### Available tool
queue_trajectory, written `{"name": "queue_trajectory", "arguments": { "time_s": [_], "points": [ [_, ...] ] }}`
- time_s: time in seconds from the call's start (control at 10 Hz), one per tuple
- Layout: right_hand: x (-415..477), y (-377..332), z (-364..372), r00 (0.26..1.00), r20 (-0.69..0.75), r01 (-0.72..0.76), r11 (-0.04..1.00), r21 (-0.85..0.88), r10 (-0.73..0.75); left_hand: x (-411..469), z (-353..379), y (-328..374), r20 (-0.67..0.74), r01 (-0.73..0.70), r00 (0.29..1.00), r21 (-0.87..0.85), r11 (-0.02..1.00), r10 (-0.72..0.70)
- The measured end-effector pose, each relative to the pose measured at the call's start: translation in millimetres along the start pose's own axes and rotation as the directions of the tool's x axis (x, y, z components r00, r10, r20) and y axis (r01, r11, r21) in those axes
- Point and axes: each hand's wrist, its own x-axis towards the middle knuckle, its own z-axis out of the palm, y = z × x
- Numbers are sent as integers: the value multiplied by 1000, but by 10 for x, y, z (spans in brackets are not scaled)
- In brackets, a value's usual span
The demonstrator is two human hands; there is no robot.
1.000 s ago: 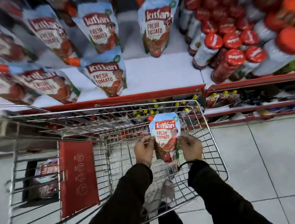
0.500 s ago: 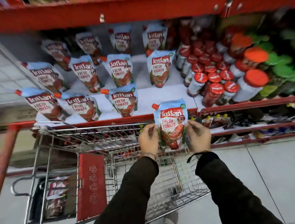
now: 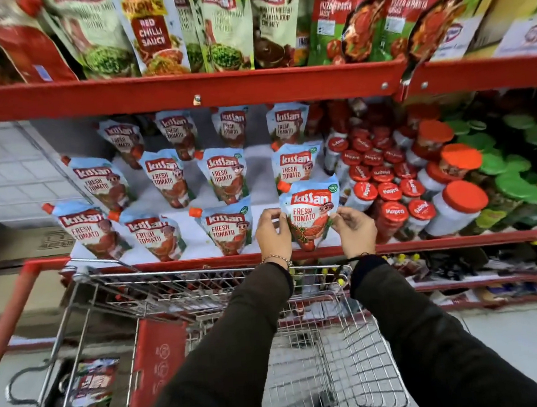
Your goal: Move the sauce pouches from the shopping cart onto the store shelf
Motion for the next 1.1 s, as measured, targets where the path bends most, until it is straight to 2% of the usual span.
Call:
{"name": "queue_trajectory", "arguments": {
  "time_s": [0.1, 0.4, 0.7, 0.9, 1.1],
  "points": [
    [94, 96, 62, 998, 55, -42, 999, 31, 40, 93, 74, -120, -19, 6, 1000, 26, 1000, -6],
    [196, 257, 151, 991, 103, -84, 996, 30, 80, 105, 123, -332, 0, -40, 999, 46, 998, 40],
    [16, 184, 134, 996, 90, -13, 1000, -18, 14, -51, 74, -280, 22, -37, 999, 11, 999, 37],
    [-17, 142, 151, 991, 136, 10, 998, -64, -1, -86, 67, -312, 38, -23, 999, 8, 1000, 23],
    [-71, 63, 153, 992, 120, -30, 997, -74, 39, -150, 25, -280, 12, -1, 1000, -15, 1000, 1]
  ]
}}
